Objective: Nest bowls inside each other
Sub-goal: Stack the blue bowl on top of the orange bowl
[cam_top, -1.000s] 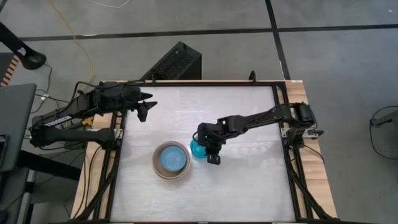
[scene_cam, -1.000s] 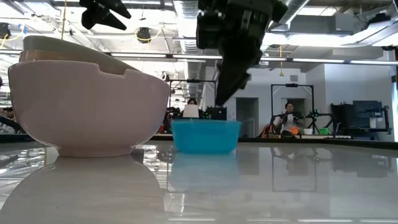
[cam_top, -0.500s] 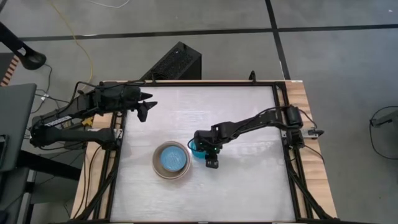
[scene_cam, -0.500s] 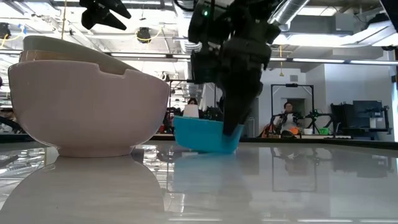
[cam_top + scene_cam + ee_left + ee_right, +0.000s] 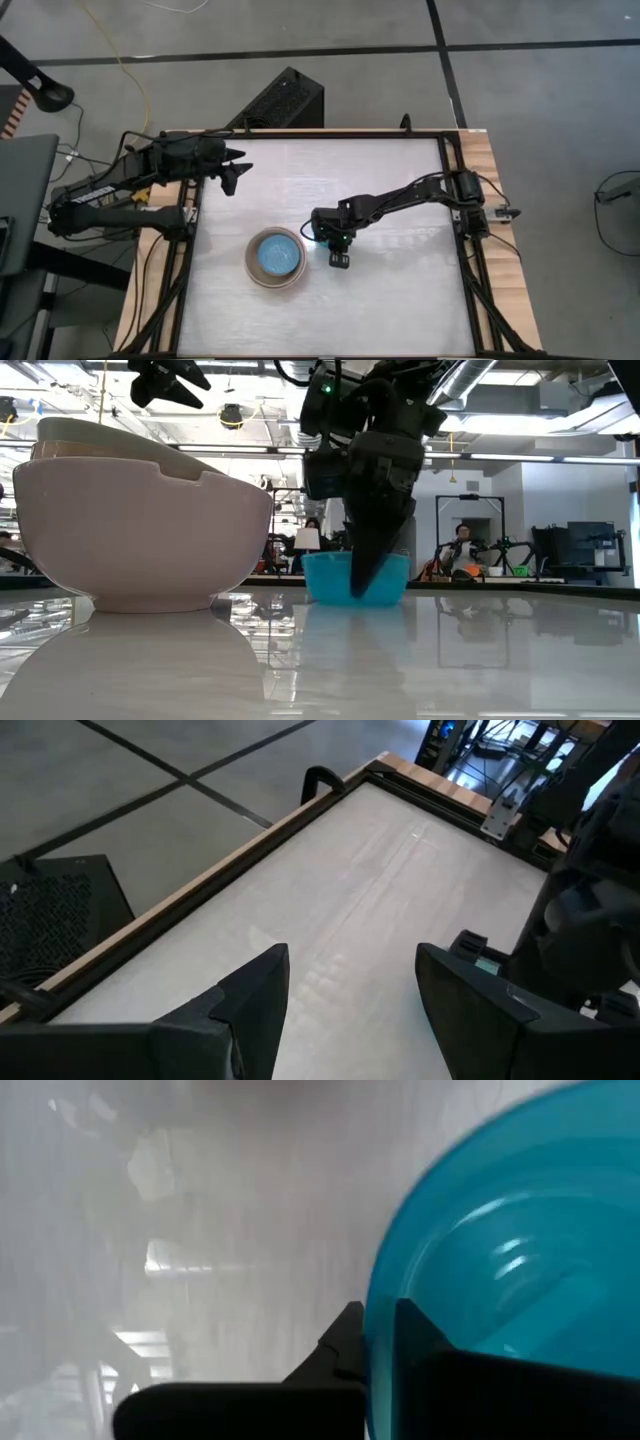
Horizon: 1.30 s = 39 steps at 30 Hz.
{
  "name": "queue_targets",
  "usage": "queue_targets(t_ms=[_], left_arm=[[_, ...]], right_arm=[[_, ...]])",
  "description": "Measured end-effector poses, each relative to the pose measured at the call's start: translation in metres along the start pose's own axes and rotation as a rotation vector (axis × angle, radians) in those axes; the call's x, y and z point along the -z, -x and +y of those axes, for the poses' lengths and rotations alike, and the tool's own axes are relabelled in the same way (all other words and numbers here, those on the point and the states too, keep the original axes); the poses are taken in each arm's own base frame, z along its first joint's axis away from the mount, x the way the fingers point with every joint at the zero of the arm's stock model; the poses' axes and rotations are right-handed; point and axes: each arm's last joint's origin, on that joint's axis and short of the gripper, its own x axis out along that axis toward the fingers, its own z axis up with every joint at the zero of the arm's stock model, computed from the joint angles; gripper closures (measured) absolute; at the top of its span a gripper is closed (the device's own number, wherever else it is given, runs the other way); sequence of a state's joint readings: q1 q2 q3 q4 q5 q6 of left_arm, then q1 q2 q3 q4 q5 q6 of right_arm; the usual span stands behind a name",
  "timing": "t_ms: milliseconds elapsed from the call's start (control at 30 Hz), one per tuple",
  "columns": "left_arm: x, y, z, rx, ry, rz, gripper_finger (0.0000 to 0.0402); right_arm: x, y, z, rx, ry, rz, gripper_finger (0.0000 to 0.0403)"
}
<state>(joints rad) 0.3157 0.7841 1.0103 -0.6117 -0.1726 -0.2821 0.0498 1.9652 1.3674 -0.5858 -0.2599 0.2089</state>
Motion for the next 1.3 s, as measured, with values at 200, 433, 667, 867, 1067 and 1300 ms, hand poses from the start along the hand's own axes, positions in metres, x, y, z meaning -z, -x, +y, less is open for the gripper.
queue_targets(t_ms=[200, 433, 667, 867, 1067, 1300], left_arm=[[0.000, 0.000, 0.000, 0.000, 0.003, 0.000, 0.0194], [0.000, 0.000, 0.000, 0.000, 0.010, 0.001, 0.0194], [0.000, 0.000, 0.000, -0.009, 0.007, -0.002, 0.0194], [0.000, 0.000, 0.000, -0.017, 0.006, -0.005, 0.0194], [0.000, 0.000, 0.001, -0.020, 0.006, -0.006, 0.0194], [-0.002, 0.000, 0.001, -0.056, 0.002, -0.034, 0.0194]], right_arm=[[-0.006, 0.020, -0.005, -0.039, -0.020, -0.064, 0.0403], [-0.013, 0.054, -0.003, -0.079, -0.023, -0.177, 0.0402], [-0.016, 0.093, 0.000, -0.087, -0.002, -0.311, 0.0402], [-0.028, 0.115, 0.008, -0.131, 0.027, -0.501, 0.0402], [-0.037, 0.116, 0.027, -0.198, 0.081, -0.594, 0.0403], [-0.041, 0.111, 0.046, -0.238, 0.131, -0.654, 0.0403]])
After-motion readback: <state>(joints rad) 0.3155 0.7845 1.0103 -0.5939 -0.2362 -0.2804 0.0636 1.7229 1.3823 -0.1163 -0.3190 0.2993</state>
